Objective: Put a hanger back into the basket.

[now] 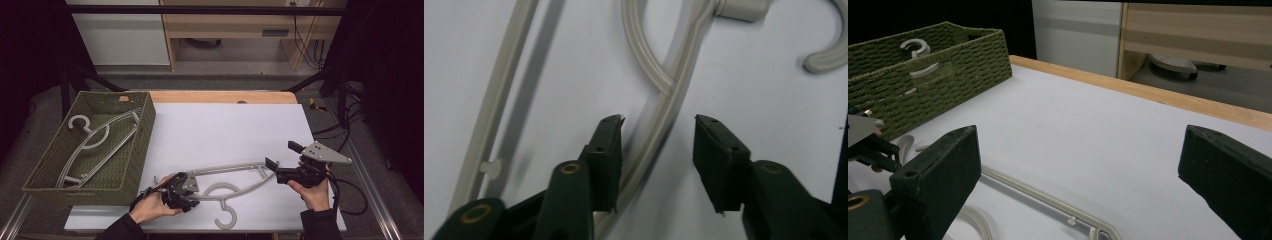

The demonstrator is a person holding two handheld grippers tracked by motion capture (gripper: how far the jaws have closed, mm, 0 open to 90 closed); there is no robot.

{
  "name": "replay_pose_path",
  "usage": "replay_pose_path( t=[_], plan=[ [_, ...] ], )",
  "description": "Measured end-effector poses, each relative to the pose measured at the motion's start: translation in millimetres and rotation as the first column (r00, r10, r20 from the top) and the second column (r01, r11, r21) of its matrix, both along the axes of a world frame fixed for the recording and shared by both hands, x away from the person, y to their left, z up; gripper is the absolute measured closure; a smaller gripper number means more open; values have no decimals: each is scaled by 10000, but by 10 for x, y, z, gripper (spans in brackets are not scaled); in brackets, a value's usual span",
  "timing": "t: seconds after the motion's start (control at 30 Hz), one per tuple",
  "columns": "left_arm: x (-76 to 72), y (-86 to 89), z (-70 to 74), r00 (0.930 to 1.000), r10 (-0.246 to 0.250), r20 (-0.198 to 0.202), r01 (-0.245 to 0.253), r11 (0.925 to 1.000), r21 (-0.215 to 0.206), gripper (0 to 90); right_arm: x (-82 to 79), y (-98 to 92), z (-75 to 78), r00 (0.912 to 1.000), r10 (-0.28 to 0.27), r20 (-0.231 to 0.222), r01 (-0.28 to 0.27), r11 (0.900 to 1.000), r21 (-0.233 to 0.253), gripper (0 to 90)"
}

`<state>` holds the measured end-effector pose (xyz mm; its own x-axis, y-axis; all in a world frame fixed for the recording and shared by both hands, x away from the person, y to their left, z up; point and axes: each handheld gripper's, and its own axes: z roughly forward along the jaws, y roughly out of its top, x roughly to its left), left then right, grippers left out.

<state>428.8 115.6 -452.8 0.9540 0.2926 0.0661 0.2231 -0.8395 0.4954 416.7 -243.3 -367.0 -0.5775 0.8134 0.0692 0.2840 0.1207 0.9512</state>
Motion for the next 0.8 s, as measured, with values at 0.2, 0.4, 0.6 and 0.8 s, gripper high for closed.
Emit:
replay_pose_path(
  t=[0.2, 0.4, 0.6, 0.8],
  plan=[
    [27, -55, -8, 9999, 54, 91, -58, 9992, 397, 680, -1, -8, 3, 10000, -33, 43, 33, 10000, -11, 37],
    [42, -80, -3, 10000, 32, -39, -29, 9981, 614, 678, -1, -7, 4, 10000, -24, 38, 24, 10000, 8, 37],
    [50, -99, 3, 9999, 57, -127, -48, 9974, 724, 688, -1, 5, 1, 10000, -27, 24, 27, 10000, -10, 37],
    [11, -139, 15, 9999, 106, -32, -103, 9955, 947, 743, -3, 5, 2, 10000, -18, 25, 18, 10000, -24, 37]
  ],
)
